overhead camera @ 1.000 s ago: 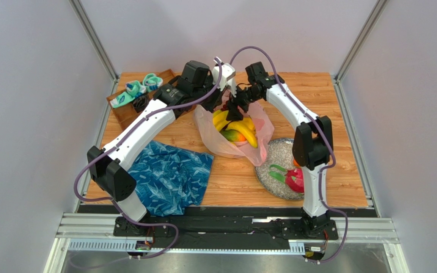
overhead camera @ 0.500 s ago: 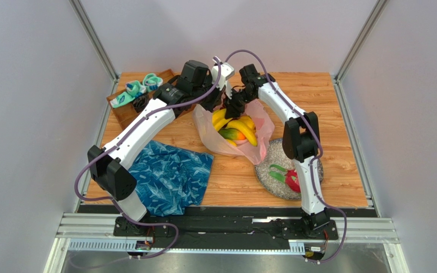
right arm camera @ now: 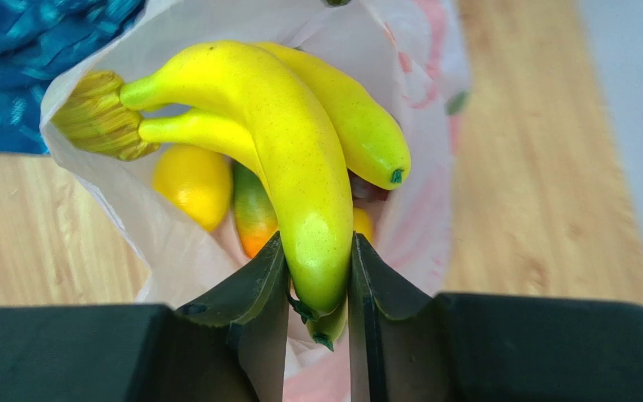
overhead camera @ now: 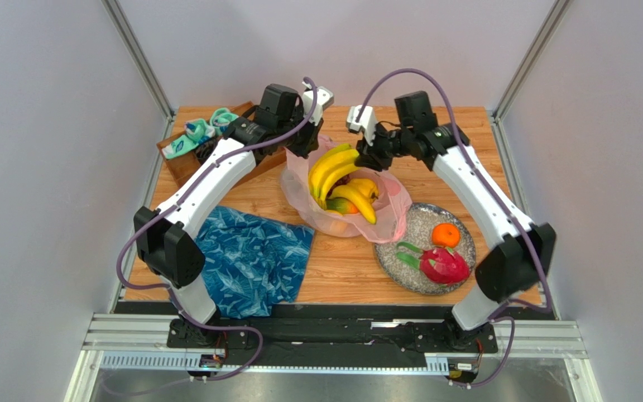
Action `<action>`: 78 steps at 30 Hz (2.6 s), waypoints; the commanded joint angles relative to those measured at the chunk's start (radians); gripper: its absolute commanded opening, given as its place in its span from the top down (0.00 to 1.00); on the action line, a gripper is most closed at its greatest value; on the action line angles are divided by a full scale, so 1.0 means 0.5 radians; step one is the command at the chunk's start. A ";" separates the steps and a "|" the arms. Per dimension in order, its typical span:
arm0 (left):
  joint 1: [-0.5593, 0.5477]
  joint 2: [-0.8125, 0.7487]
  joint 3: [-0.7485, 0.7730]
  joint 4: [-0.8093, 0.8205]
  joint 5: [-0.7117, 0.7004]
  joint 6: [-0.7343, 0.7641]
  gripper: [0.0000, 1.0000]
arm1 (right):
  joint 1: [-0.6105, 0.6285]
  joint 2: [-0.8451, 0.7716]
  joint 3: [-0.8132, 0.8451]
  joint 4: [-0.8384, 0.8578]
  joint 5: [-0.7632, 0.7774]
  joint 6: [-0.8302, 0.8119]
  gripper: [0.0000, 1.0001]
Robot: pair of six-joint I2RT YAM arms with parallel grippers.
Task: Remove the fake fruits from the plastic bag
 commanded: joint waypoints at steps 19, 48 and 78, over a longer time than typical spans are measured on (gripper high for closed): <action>0.014 0.012 0.104 0.051 0.154 -0.142 1.00 | -0.979 -1.167 -1.077 0.805 0.756 1.118 0.96; 0.038 -0.331 -0.206 -0.001 0.314 0.020 1.00 | -1.459 -1.394 -2.078 0.781 0.376 0.216 0.91; 0.038 -0.515 -0.451 0.091 0.440 -0.289 1.00 | -0.164 -0.700 -0.928 0.486 0.152 0.449 0.52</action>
